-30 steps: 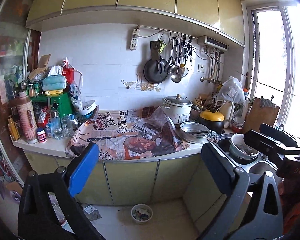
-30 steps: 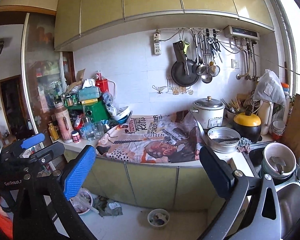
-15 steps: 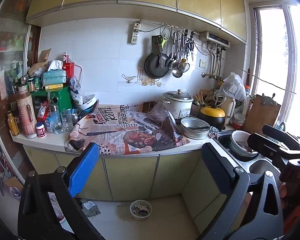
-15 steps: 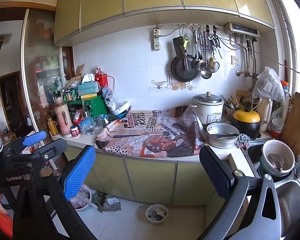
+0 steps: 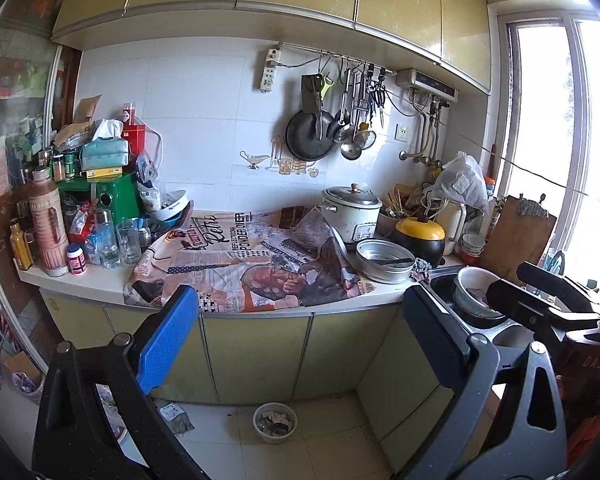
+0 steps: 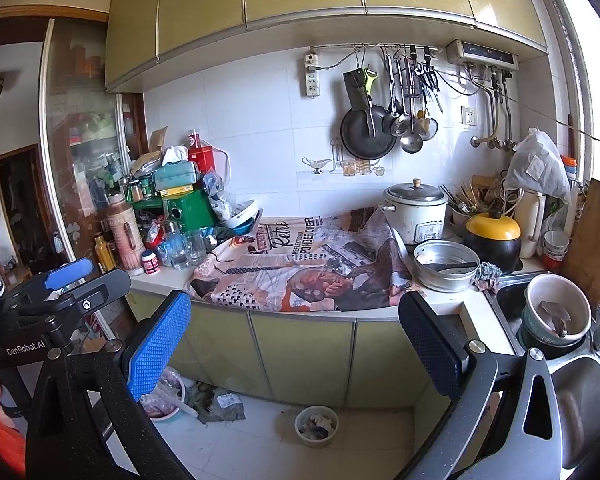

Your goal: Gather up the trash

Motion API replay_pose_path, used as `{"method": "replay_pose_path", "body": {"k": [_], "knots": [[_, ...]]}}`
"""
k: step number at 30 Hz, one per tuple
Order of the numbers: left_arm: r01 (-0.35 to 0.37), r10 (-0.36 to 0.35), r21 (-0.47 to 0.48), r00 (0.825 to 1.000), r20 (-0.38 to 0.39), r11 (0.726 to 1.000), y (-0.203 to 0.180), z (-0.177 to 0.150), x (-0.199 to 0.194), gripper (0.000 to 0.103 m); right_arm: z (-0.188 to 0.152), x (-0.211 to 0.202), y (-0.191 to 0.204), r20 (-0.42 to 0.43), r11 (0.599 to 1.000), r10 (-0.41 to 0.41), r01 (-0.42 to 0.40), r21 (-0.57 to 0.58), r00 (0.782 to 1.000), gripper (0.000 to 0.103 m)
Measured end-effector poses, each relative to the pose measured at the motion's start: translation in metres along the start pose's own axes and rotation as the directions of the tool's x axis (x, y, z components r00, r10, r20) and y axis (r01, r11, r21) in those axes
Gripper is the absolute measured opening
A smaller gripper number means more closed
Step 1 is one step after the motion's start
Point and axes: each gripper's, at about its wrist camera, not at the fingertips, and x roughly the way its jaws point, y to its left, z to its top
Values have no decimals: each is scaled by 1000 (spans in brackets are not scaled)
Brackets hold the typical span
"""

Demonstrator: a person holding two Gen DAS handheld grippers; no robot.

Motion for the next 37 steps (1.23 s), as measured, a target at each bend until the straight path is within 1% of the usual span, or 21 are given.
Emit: {"method": "replay_pose_path", "body": {"k": [7,14,26,37], "knots": [[22,-22,-6,1000,2,1000,-2,2,1,102,0,1,-1,-11,1000,-8,8,5,1000,103],[27,-27,-4,1000,-2,1000,-5,2,2,102,2,1,-4,-11,1000,-15,15,6,1000,103],[30,-30,0,1000,1,1000,-6,5,3,102,6,4,-2,-6,1000,0,0,18,1000,103],[23,-23,-2,999,-35,1000,-6,9,28,102,9,22,-6,-25,1000,17,-16,23,1000,103]]}}
